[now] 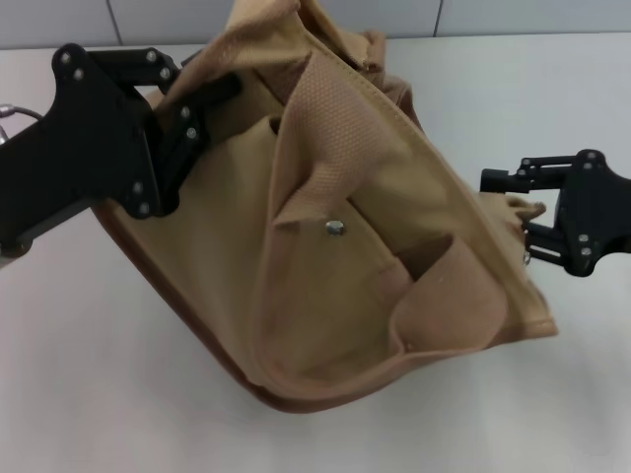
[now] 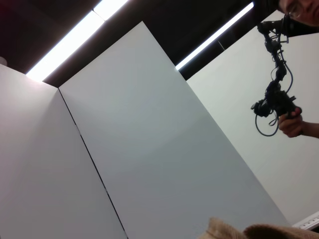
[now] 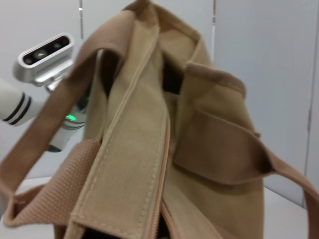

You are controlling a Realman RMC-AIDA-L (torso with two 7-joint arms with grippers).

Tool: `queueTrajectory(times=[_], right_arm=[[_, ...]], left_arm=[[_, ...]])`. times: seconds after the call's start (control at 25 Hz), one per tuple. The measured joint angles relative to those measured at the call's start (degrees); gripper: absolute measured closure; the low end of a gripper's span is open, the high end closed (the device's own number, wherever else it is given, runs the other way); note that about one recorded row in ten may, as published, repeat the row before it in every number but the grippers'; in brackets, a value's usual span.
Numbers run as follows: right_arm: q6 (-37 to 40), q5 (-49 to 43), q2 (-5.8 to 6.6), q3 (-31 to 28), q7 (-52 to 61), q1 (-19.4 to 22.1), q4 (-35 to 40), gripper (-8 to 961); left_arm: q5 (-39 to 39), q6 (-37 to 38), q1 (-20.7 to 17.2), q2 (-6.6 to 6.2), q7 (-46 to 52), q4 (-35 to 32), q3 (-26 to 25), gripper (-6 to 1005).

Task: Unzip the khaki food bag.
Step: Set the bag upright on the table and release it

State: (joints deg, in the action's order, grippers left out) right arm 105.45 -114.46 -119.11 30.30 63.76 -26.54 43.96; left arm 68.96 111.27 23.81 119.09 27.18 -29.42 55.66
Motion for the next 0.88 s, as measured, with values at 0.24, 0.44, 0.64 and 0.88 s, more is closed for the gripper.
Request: queueTrajectory(times=[0.24, 0.44, 0.64, 0.88], right_arm=[[0.41, 3.46, -0.02, -0.45, 2.70, 1.65, 3.19, 594], [0.67, 8.41, -0.11, -0.21, 4.83, 2.92, 5.99, 716], [-0.84, 8.84, -0.33, -0.30, 7.39, 1.55, 7.98, 803], [-7.66, 8.90, -0.33, 2.29, 8.70, -1.84, 9.29, 850]], left_arm=[[-0.03, 0.40, 0.08, 0.00, -2.45, 4.48, 0.53, 929], [-0.06, 0.40, 1.09, 0.03, -8.34, 11.75, 2.73, 929], [-0.09, 0.22, 1.85, 0.08, -12.56, 16.72, 3.80, 929], [-0.13, -4.81, 3.18, 0.08, -17.59, 24.25, 4.42, 928]])
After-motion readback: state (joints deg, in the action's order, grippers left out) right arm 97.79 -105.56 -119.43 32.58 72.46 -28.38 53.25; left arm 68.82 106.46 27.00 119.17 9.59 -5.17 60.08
